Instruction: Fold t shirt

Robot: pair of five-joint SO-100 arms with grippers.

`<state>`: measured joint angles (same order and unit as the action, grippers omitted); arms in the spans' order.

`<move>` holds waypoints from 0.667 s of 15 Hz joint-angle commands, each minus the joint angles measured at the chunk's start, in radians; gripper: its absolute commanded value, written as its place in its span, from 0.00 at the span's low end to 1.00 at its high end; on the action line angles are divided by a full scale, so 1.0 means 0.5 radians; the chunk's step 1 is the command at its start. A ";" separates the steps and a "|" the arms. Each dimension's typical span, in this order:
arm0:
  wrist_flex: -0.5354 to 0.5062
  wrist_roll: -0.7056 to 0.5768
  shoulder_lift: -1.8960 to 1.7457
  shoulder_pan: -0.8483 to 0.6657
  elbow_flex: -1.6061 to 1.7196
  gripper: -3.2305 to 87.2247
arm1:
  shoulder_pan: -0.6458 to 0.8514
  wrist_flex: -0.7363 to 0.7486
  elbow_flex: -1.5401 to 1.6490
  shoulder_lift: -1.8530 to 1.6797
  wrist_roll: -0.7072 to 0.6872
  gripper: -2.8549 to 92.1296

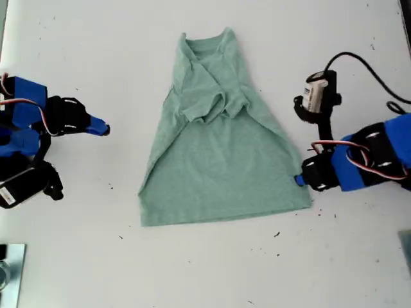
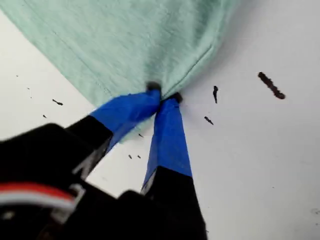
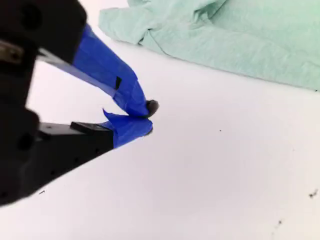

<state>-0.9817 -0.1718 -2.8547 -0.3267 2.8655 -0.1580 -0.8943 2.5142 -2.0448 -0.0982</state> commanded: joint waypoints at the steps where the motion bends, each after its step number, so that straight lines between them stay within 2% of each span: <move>1: 0.025 0.018 0.003 0.052 -0.015 0.03 | -0.031 -0.114 -0.089 0.046 -0.025 0.02; 3: 0.025 0.025 0.003 0.067 -0.015 0.03 | -0.012 -0.454 -0.310 -0.058 -0.086 0.02; 5: 0.021 0.025 -0.006 0.071 -0.015 0.03 | 0.034 -0.982 -0.788 -0.163 -0.199 0.02; 7: 0.018 0.025 -0.028 0.071 -0.012 0.03 | 0.058 -1.322 -1.331 -0.153 -0.319 0.02; 9: 0.018 0.025 -0.037 0.067 -0.012 0.03 | 0.074 -1.390 -1.623 -0.083 -0.402 0.02; 10: 0.015 0.025 -0.037 0.071 -0.012 0.03 | 0.074 -1.331 -1.681 -0.015 -0.423 0.02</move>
<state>-0.9817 -0.1687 -2.8609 -0.3053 2.8655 -0.1258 -1.5754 1.7625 -2.0632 -0.2853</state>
